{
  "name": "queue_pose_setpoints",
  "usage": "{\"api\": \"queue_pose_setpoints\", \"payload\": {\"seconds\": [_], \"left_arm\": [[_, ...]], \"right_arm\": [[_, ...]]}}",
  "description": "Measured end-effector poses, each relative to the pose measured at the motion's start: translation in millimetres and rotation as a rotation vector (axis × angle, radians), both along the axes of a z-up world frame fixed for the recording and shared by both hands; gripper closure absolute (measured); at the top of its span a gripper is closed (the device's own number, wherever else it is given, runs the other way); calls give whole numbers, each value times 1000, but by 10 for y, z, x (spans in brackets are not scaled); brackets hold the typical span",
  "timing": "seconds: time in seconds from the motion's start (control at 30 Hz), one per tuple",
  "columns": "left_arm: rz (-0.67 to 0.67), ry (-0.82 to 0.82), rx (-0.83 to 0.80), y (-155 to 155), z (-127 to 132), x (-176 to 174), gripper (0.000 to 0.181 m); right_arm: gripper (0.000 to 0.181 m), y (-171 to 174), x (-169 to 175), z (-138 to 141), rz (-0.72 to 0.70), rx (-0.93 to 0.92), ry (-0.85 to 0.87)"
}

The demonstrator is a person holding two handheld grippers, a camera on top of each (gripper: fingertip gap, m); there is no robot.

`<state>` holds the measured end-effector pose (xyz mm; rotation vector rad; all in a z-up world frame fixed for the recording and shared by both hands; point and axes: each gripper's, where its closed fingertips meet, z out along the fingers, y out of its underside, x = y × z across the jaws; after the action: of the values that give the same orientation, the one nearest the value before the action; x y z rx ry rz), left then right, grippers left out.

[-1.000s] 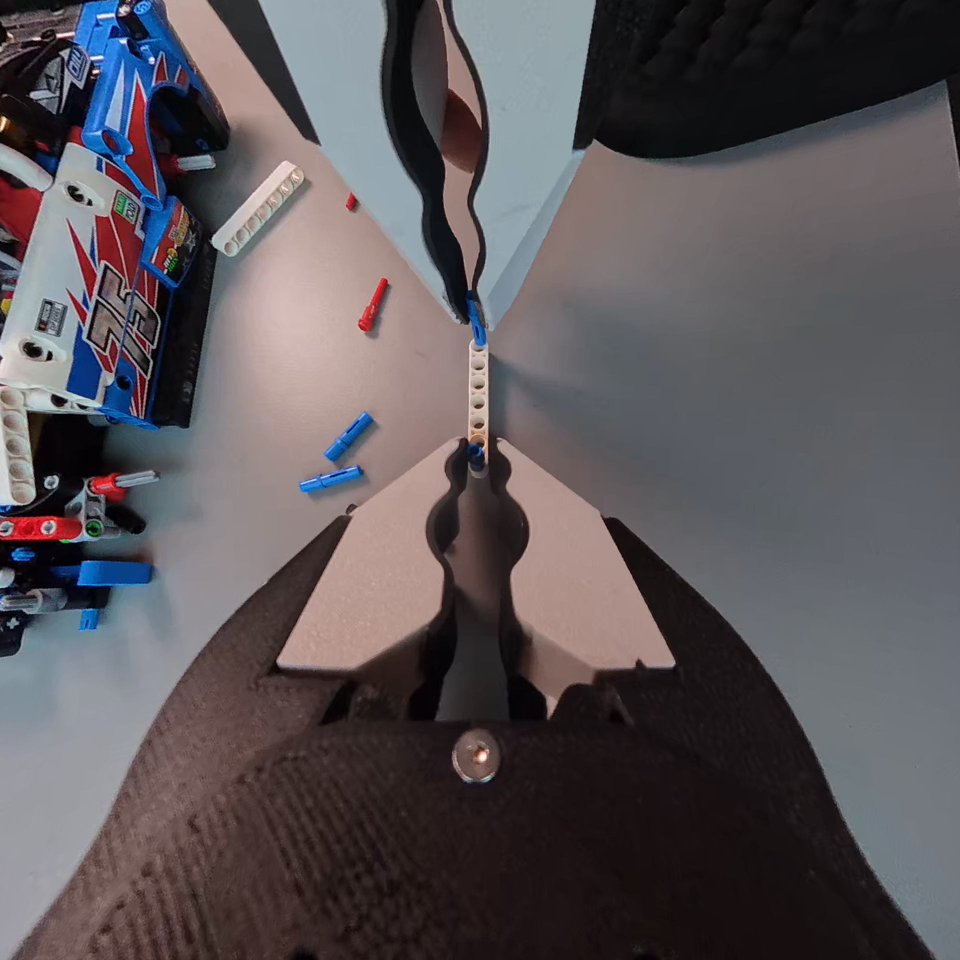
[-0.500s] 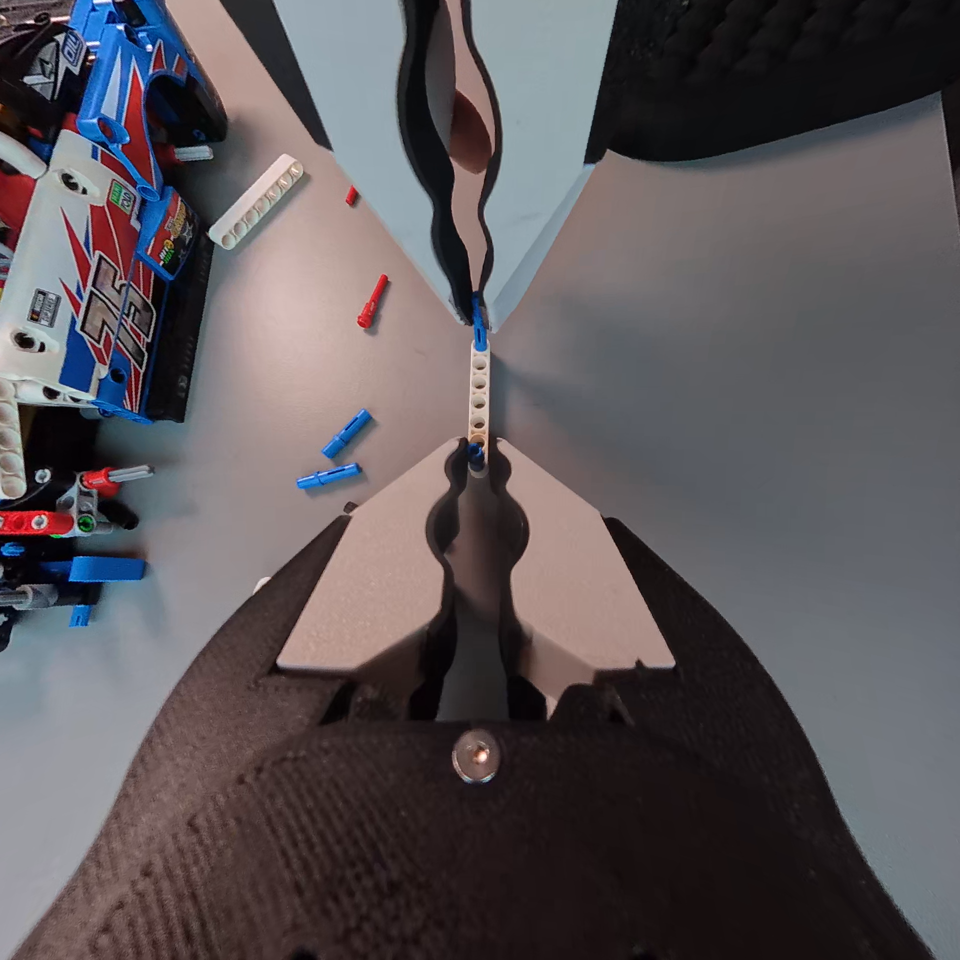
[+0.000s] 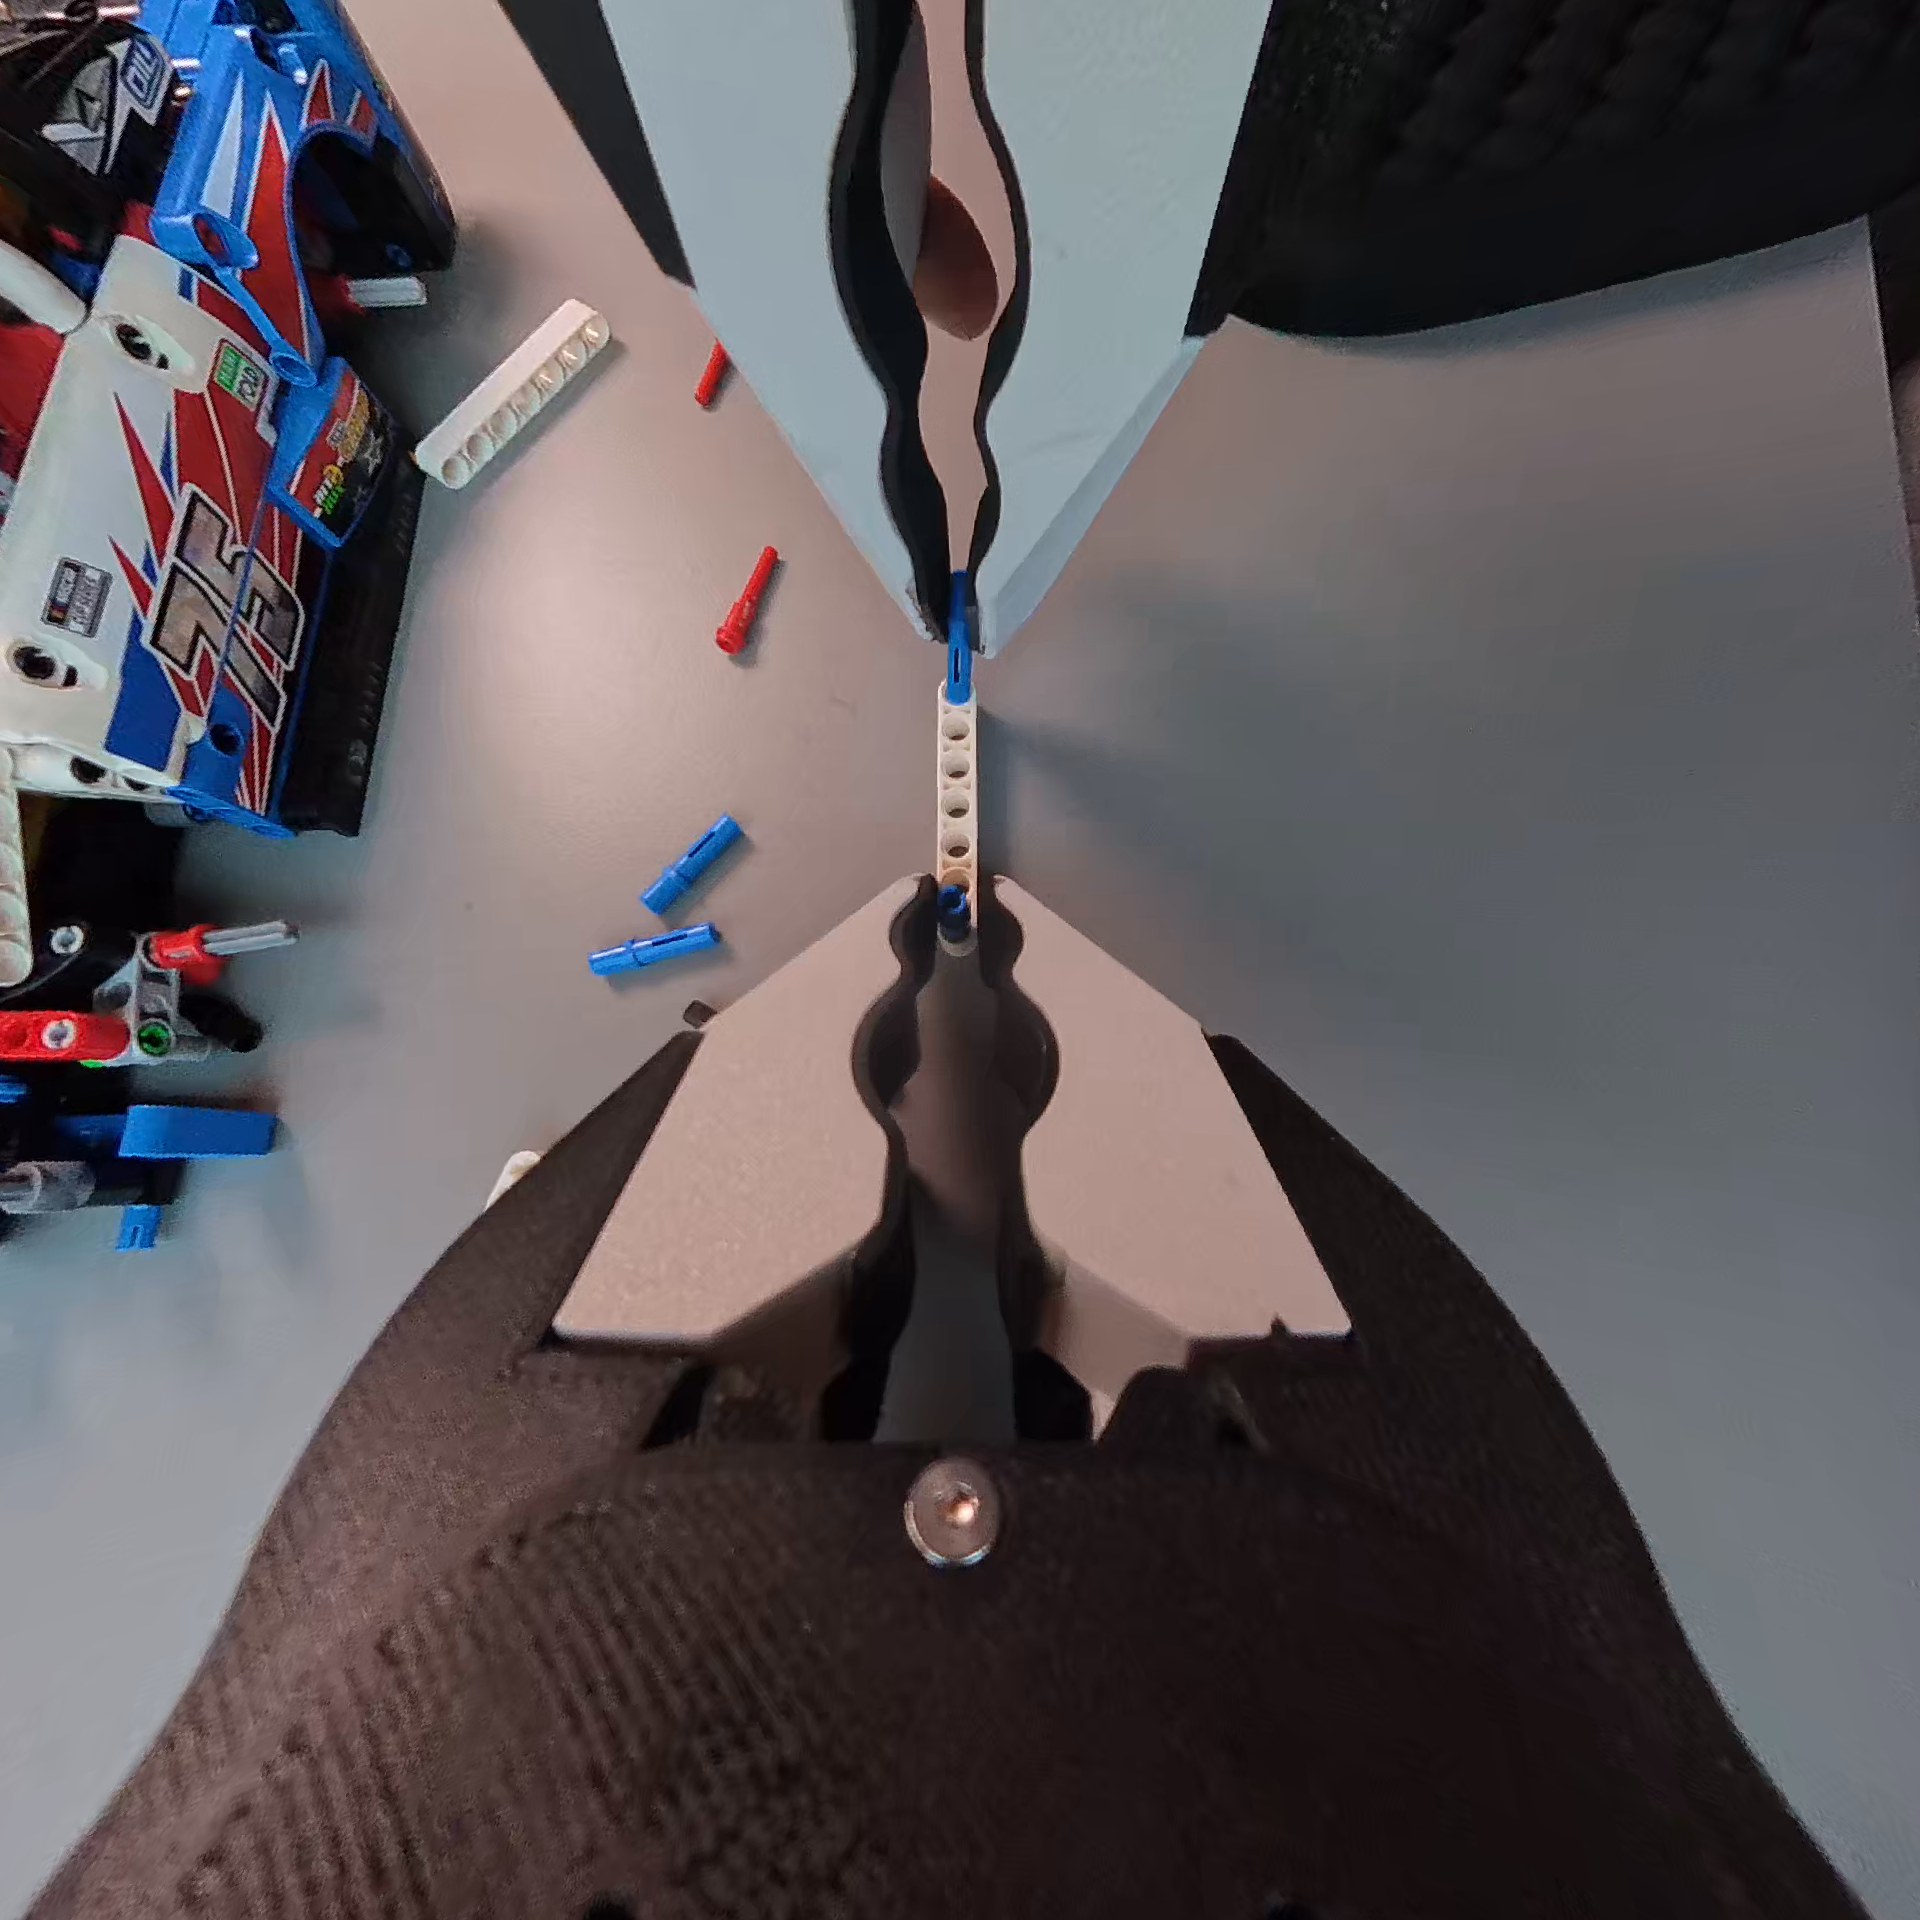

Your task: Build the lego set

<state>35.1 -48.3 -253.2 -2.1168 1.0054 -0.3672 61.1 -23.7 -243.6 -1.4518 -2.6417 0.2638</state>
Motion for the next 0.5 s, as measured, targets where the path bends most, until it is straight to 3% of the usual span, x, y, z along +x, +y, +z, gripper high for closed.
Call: {"api": "queue_pose_setpoints", "payload": {"seconds": [0.5], "left_arm": [[6,3,-2,5,-2,-5,175]], "right_arm": [[178,-27,-103,31,-18,-36,69]]}}
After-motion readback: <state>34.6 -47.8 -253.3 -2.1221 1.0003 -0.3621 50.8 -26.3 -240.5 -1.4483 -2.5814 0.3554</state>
